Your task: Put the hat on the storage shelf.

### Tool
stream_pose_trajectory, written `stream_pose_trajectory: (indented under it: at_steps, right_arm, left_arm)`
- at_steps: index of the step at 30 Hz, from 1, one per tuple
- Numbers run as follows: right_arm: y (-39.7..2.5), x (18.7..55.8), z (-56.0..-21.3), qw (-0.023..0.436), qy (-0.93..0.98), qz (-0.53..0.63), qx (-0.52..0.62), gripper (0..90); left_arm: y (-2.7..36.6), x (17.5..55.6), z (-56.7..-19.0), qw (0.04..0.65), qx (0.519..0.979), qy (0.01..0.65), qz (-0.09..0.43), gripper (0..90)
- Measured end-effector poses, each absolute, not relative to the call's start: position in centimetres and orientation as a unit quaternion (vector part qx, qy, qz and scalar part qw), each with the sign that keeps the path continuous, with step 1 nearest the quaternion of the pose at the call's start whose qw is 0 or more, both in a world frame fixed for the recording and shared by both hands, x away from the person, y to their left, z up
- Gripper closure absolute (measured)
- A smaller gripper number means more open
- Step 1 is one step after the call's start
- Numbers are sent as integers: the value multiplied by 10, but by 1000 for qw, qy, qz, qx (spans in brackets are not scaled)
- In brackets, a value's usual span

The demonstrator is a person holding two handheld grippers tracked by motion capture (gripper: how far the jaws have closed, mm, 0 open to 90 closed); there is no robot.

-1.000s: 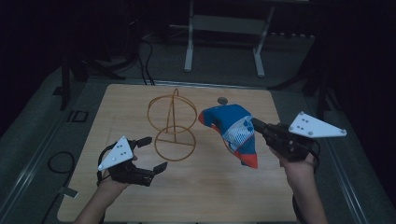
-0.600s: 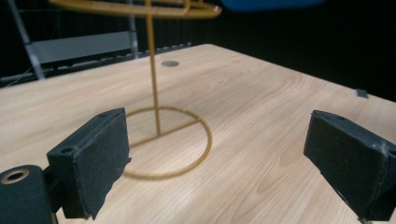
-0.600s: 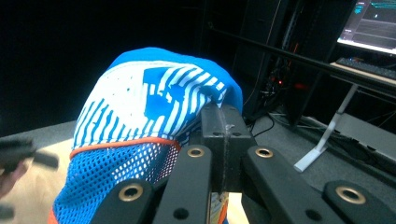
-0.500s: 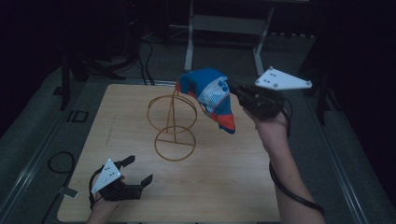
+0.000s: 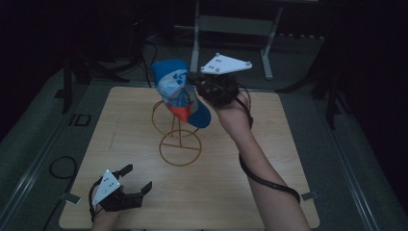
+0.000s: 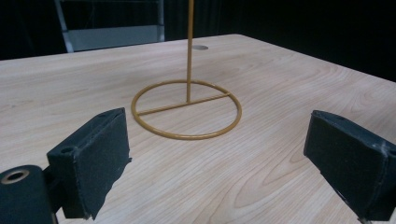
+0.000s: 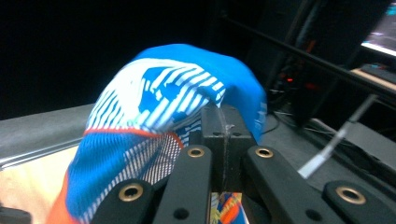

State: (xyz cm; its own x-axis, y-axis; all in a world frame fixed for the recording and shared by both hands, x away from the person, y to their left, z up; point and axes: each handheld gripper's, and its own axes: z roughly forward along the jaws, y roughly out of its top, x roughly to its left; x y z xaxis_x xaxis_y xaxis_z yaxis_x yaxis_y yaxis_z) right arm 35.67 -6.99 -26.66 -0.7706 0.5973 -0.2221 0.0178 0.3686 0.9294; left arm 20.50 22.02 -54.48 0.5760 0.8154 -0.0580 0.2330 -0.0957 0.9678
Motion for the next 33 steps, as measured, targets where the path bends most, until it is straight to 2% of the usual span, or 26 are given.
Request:
stream_pose_trajectory:
  at_steps: [7,17,23,33]
  right_arm:
    - [-26,357,-285,240,813,504,163,900]
    - [-5,364,-307,186,839,490,147,900]
    - [-4,369,-321,171,853,469,152,900]
    - [-29,369,-338,170,853,463,171,900]
  left_arm:
    - [227,204,-547,563,683,387,257,73]
    - [227,204,-550,563,685,388,249,74]
    - [228,204,-551,562,687,388,246,74]
    - [227,206,-552,563,687,390,242,74]
